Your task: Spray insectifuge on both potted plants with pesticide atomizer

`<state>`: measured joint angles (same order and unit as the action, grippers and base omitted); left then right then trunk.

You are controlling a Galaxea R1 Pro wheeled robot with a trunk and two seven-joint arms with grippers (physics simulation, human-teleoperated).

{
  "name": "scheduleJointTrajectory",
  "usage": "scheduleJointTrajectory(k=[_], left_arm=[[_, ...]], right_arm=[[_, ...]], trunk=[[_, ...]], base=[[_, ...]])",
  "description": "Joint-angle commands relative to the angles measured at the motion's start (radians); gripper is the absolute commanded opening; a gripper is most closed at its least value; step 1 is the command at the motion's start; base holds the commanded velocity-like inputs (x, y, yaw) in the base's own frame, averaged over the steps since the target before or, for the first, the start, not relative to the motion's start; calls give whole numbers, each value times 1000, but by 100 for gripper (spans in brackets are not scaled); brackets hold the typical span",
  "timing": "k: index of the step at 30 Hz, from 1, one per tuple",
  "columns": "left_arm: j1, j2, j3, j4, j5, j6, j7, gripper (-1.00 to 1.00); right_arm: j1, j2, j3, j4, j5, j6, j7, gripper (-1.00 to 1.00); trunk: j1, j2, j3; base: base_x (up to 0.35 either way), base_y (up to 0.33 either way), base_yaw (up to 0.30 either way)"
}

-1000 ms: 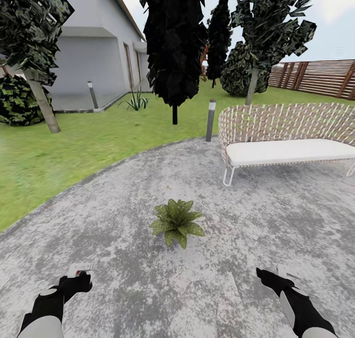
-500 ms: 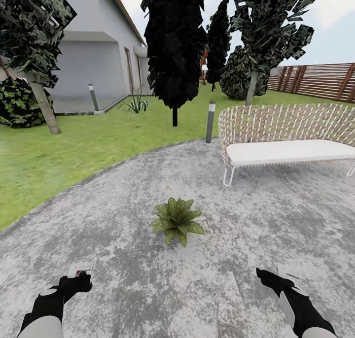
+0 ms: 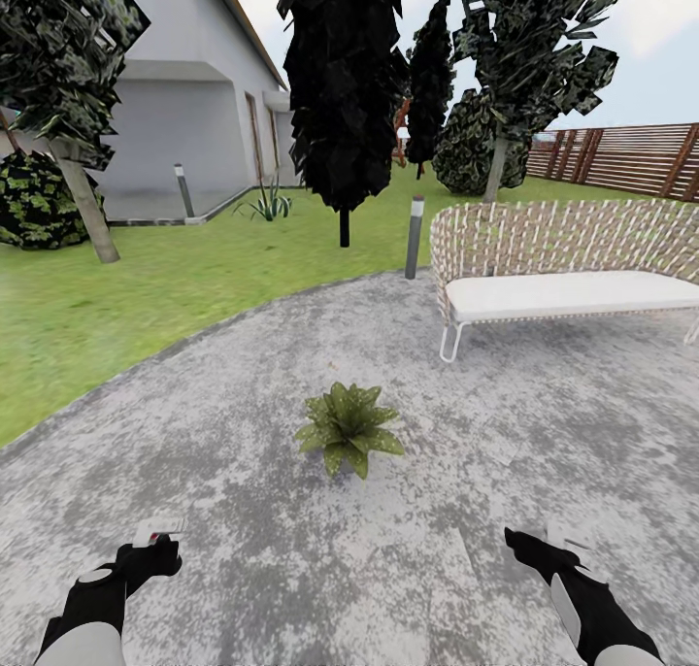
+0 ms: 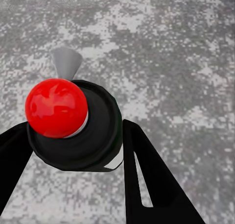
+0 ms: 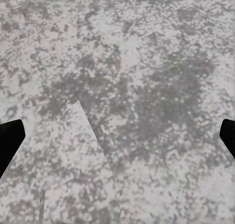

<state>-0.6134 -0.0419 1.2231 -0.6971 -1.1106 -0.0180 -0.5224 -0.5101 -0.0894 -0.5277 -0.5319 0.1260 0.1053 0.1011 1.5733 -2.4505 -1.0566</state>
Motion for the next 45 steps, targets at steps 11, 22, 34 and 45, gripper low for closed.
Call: scheduleJointTrajectory(k=[11, 22, 34, 45], left_arm=[[-2, -1, 6, -3, -6, -2, -6, -100], [-2, -1, 7, -2, -6, -2, -7, -100], [-2, -1, 7, -2, -6, -2, -7, -100], [-2, -1, 6, -5, -6, -1, -5, -100]], right_arm=[[-1, 1, -8, -2, 11, 5, 8, 100], [-1, 1, -8, -2, 11, 5, 8, 100], [-1, 1, -8, -2, 11, 5, 8, 100], [-1, 1, -9, -3, 9, 5, 8, 100]], trunk=[[11, -21, -8], [28, -50, -29], [29, -51, -40], [29, -51, -28]], base=[[0, 0, 0], [0, 0, 0], [0, 0, 0], [0, 0, 0]])
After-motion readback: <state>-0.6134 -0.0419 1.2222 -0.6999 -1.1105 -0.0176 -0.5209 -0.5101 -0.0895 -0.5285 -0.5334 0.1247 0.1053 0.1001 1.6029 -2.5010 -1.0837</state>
